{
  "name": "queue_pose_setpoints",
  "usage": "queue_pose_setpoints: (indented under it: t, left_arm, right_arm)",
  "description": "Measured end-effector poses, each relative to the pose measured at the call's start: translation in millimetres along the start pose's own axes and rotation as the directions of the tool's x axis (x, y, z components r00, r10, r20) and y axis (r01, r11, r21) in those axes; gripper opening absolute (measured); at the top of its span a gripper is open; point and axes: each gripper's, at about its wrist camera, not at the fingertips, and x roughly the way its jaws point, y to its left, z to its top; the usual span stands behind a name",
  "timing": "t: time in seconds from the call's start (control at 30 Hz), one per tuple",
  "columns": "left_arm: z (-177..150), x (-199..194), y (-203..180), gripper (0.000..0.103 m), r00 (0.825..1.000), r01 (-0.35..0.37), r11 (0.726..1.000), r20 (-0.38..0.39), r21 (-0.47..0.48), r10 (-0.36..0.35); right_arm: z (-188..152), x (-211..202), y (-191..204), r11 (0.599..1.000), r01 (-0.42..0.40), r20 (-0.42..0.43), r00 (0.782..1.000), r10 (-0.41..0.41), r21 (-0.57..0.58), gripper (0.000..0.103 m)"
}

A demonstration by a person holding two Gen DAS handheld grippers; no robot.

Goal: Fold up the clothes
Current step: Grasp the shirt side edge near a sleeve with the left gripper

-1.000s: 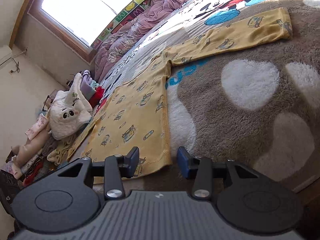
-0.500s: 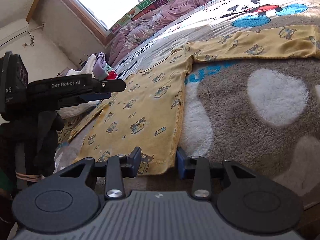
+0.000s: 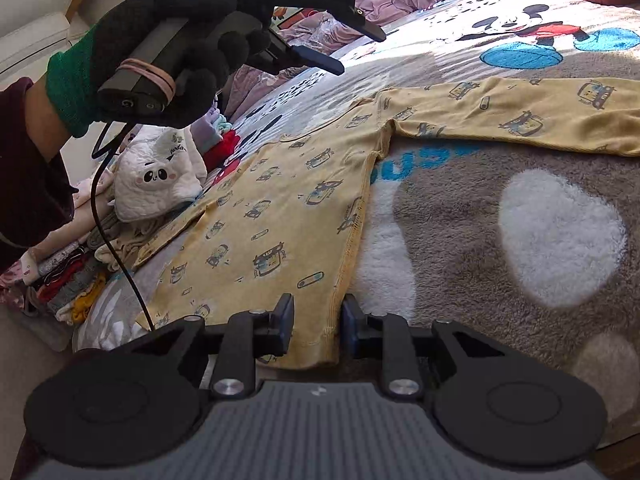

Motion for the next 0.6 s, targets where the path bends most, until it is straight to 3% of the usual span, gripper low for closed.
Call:
queue_pose_setpoints:
  t: [0.07,0.13,0.23,0.43,0.6]
  left_arm:
    - [7.8,9.3,-10.3,0.055,0.999,-0.026,0.998,-0.022,0.051,0.027]
    - [14.2,18.0,-19.7,0.055,0.997,-0.055,0.983,-0.035,0.174,0.062]
    - [23.8,33.2,-25.8,0.055,0.989,-0.101,0.922,-0.066,0.373,0.135]
    - [35.8,45.3,-21.0,0.055,0.974,-0.124,0.864,-0.106,0.488,0.199]
    - [28.4,47.0,-44.2,0.054,0.982,-0.025,0.878,-0.155,0.478,0.112]
  right_arm:
    - [2.0,1.4,-2.8,1.000,-0.001,-0.005,1.000,0.001,0.015,0.024]
    - [3.1,2.6,-4.8,1.000,-0.004,-0.009,1.000,0.004,0.027,0.023]
    - [4.4,4.0,-7.3,0.999,-0.007,-0.017,1.000,0.008,0.040,0.022]
    - [9.3,7.1,-13.4,0.997,-0.018,-0.029,0.999,0.020,0.077,0.018]
    - [13.2,12.7,-14.1,0.996,-0.024,-0.047,0.998,0.029,0.085,0.018]
